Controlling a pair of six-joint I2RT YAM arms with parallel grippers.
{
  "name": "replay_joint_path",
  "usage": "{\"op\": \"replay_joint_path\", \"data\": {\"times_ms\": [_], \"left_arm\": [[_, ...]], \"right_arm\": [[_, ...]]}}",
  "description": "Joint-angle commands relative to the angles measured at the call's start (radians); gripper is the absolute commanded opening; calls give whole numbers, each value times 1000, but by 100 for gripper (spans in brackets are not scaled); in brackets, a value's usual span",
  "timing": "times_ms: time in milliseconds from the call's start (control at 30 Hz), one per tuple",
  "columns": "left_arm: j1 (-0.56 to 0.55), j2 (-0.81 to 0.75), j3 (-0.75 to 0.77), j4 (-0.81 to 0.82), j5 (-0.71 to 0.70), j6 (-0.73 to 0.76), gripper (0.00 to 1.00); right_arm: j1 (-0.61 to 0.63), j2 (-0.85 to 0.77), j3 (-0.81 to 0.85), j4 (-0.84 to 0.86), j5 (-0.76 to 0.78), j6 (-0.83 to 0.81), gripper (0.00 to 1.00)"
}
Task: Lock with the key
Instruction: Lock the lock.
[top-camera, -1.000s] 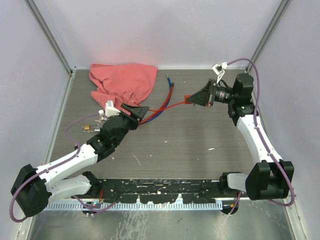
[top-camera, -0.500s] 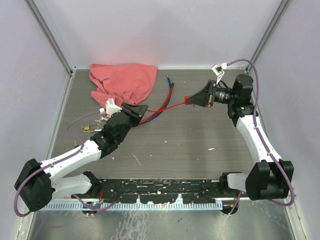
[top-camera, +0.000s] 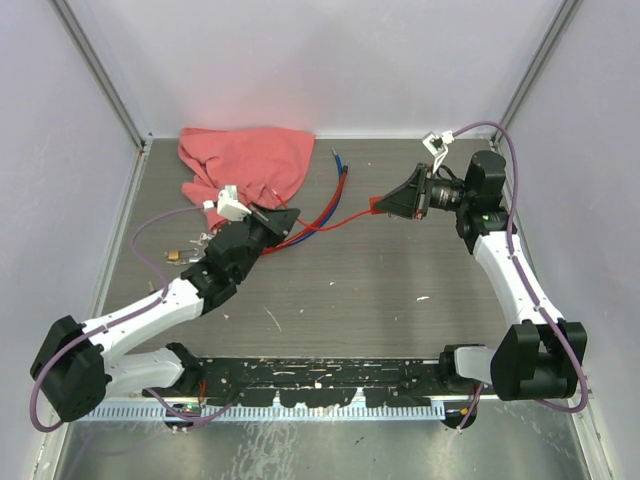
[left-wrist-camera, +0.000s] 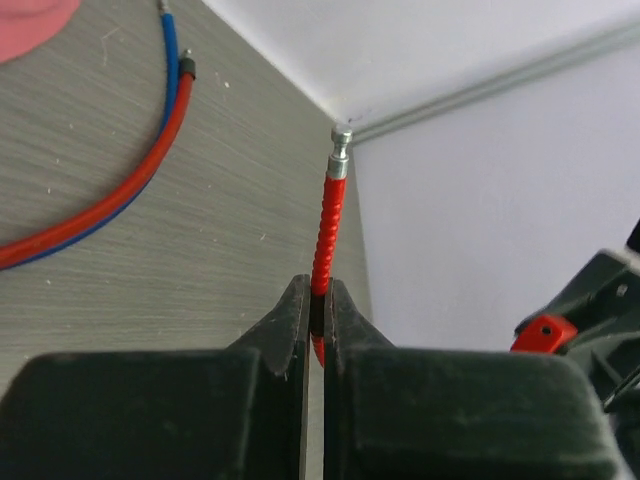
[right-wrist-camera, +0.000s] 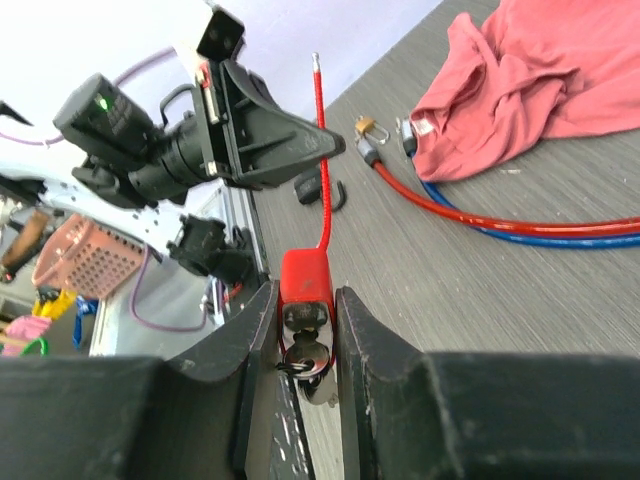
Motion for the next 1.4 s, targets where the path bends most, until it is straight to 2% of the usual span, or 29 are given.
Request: {"op": "replay_joint_path", "data": {"times_ms": [0, 67, 167, 300, 533, 933, 1367], "left_arm": [[-5, -4, 66, 139, 226, 305, 0], [-5, -18, 85, 127, 362, 463, 0], [-6, -53, 135, 0, 508, 653, 0], [-7, -85, 190, -147, 642, 774, 0], [-9, -74, 243, -267, 799, 852, 0], [-17, -53, 272, -306, 874, 879, 0], [-17, 35, 357, -379, 956, 921, 0]], "right_arm": [[7, -35, 83, -180, -65, -275, 1], [12, -34, 124, -335, -92, -440, 1], [20, -37, 163, -489, -164, -629, 1], [48, -23, 219, -722, -204, -896, 1], [128, -10, 223, -801, -180, -1019, 1], [138, 18, 211, -778, -196, -981, 1], [161, 31, 179, -469, -156, -629, 1]]}}
